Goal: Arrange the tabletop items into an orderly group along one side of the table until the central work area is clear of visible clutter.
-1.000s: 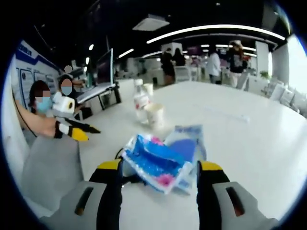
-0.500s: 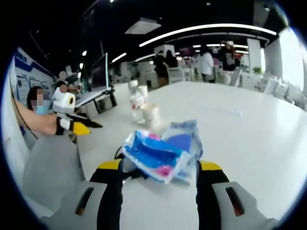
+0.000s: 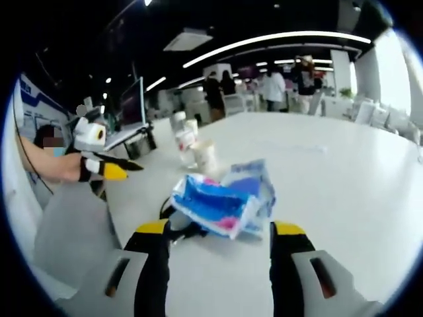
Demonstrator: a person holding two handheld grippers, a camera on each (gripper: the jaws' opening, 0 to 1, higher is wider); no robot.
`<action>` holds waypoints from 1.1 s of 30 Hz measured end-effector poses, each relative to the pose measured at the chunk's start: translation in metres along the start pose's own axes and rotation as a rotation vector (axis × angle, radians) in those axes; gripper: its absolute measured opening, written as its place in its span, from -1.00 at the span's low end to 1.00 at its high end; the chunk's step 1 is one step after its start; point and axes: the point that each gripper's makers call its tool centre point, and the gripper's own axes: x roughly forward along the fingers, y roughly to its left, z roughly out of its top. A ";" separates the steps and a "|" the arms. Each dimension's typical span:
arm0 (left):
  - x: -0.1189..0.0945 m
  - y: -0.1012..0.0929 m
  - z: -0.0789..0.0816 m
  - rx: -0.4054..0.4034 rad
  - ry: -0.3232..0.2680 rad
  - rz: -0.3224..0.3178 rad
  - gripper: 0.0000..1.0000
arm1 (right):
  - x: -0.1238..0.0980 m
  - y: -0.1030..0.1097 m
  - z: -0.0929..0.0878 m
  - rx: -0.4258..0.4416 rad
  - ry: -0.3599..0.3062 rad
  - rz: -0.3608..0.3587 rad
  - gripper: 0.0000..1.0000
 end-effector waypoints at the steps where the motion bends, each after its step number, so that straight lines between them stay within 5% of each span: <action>1: 0.001 0.000 0.000 0.002 -0.001 -0.002 0.38 | -0.001 0.000 0.001 0.013 -0.009 -0.005 0.15; 14: 0.002 -0.004 0.007 0.024 0.008 -0.047 0.37 | -0.001 0.000 0.001 0.041 -0.013 -0.052 0.11; 24: 0.007 -0.008 0.010 0.007 -0.003 -0.065 0.24 | 0.013 0.000 -0.001 0.048 -0.004 -0.064 0.06; 33: 0.024 -0.024 0.024 -0.001 -0.018 -0.085 0.19 | 0.036 -0.017 0.010 0.140 -0.014 -0.076 -0.08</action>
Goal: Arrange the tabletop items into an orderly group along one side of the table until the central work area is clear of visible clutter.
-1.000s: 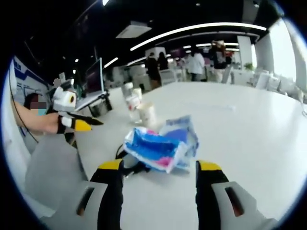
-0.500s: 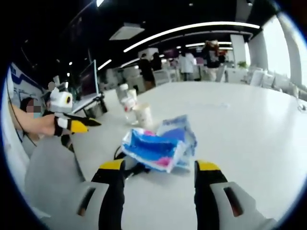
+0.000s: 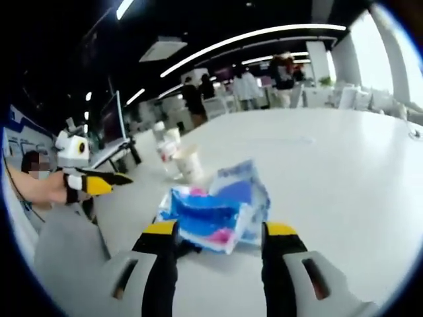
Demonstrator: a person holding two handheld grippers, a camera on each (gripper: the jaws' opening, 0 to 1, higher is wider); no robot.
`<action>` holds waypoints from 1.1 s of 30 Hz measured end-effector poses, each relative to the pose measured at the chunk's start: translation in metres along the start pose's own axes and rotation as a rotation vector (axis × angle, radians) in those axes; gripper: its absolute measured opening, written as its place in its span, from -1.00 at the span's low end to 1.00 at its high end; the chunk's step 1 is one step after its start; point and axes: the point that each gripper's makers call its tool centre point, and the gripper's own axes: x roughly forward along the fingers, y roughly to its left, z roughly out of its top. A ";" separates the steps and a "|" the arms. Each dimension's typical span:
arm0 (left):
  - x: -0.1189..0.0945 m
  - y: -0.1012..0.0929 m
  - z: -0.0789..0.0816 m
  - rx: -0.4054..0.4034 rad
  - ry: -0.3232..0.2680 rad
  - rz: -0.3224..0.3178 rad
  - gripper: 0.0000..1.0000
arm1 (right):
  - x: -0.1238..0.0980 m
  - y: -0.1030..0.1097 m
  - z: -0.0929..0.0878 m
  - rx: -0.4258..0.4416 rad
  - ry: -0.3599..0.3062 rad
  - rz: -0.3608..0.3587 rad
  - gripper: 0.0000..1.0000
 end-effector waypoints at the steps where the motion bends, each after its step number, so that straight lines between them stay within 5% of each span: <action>1: 0.003 -0.001 0.001 0.001 -0.002 0.001 0.19 | 0.003 -0.001 -0.001 0.004 0.009 0.002 -0.10; 13: 0.033 -0.006 -0.012 -0.080 0.044 0.041 0.07 | 0.021 -0.006 -0.017 0.090 0.098 0.010 -0.33; 27: 0.062 -0.015 -0.026 -0.060 0.105 0.045 -0.31 | 0.029 -0.016 -0.035 0.161 0.160 -0.022 -0.59; 33: 0.066 -0.015 -0.031 -0.096 0.109 0.072 -0.26 | 0.033 -0.015 -0.034 0.165 0.164 0.001 -0.65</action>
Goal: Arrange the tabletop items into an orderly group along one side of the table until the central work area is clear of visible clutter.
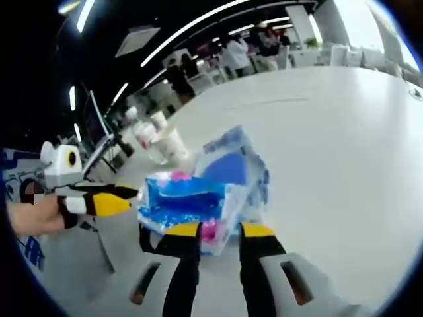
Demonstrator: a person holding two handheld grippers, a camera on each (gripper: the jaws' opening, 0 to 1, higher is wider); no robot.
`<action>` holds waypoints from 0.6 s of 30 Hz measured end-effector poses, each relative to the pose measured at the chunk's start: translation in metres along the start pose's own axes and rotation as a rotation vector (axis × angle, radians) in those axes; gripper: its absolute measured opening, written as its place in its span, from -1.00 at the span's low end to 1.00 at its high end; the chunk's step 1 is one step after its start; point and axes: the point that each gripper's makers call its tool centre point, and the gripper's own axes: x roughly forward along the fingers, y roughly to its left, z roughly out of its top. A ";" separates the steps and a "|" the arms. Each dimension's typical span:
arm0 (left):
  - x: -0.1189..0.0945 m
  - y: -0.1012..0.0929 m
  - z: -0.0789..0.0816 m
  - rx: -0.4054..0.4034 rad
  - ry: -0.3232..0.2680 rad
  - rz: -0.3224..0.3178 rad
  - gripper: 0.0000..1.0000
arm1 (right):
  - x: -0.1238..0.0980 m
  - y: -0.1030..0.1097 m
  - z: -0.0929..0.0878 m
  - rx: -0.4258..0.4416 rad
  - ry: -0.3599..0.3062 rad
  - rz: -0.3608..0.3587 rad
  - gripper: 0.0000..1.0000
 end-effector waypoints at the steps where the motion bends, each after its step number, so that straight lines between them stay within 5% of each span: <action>1: 0.001 0.001 -0.002 0.003 0.008 0.005 -0.28 | 0.000 0.000 0.000 -0.002 0.003 0.001 -0.70; 13: 0.007 0.001 -0.007 -0.019 0.030 0.033 -0.86 | 0.003 -0.005 -0.008 0.033 0.034 -0.001 -1.00; 18: 0.007 -0.002 -0.006 -0.028 0.019 0.047 -0.95 | 0.000 -0.006 -0.005 0.016 0.024 -0.003 -1.00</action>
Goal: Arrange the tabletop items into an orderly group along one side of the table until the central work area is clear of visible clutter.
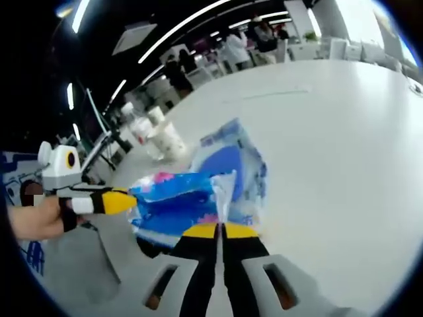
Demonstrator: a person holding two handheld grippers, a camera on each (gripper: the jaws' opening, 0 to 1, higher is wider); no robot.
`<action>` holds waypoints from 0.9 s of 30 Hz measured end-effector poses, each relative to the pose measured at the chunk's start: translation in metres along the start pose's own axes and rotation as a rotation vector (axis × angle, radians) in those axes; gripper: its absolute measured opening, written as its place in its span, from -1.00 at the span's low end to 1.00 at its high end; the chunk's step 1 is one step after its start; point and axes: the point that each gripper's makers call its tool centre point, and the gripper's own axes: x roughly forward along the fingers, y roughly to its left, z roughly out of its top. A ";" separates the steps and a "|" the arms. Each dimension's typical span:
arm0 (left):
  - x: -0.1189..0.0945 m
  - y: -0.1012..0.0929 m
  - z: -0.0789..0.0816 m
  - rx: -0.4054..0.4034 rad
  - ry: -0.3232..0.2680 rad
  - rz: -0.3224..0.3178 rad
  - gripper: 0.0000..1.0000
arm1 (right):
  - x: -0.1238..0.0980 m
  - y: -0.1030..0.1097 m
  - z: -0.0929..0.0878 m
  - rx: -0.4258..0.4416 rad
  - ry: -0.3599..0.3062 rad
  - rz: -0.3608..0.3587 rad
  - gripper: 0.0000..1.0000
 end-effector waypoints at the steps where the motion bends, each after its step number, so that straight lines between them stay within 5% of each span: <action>1: 0.000 -0.001 0.001 0.001 -0.006 0.003 -0.96 | -0.002 0.000 0.002 0.008 -0.010 0.003 -1.00; 11: -0.001 -0.013 0.018 -0.070 -0.084 -0.020 -0.98 | -0.018 -0.008 0.020 0.050 -0.089 0.009 -1.00; 27: 0.018 -0.038 0.047 -0.055 -0.142 -0.018 -1.00 | -0.041 -0.033 0.042 0.099 -0.145 0.013 -1.00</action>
